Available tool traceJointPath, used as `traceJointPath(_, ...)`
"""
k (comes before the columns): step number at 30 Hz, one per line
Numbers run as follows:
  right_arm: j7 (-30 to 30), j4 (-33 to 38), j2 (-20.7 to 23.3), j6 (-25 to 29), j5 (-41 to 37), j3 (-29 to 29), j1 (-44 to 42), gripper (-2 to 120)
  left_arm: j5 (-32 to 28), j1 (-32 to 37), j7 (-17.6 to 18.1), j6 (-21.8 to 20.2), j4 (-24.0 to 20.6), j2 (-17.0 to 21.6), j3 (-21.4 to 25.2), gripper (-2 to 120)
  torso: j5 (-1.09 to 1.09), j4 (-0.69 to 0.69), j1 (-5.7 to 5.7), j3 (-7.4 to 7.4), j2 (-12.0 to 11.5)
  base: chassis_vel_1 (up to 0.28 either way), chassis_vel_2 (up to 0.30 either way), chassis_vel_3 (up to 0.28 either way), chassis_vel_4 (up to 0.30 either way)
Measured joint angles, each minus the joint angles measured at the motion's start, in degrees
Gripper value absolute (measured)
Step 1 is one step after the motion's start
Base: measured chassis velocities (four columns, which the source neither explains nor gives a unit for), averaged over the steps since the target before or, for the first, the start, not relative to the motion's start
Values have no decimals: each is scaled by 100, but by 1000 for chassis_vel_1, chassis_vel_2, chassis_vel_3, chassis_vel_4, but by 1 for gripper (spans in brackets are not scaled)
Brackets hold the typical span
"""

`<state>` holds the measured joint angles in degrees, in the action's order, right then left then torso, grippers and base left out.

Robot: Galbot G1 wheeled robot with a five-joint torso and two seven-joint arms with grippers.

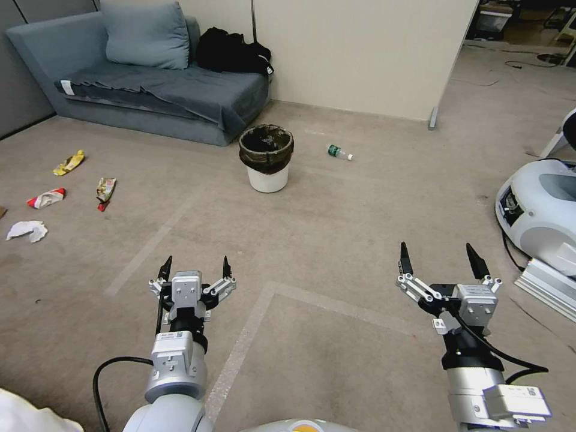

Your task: Pick up the trash bin, then pick up the garbage from the floor and place it into the trash bin.

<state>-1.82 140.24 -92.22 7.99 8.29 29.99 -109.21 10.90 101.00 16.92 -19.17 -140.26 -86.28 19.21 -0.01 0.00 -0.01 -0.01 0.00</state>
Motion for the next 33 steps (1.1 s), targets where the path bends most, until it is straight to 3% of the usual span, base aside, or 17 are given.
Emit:
traceJointPath(19,57,-188,7,132,265,23,44,100,153,-17,-118,177,128,2,39,100,1,0,0,0,0,-20,20,20,-16)
traceJointPath(33,68,-253,8,158,309,34,57,100,209,-13,-117,252,166,-1,49,100,1,-1,0,0,0,-226,231,223,-238)
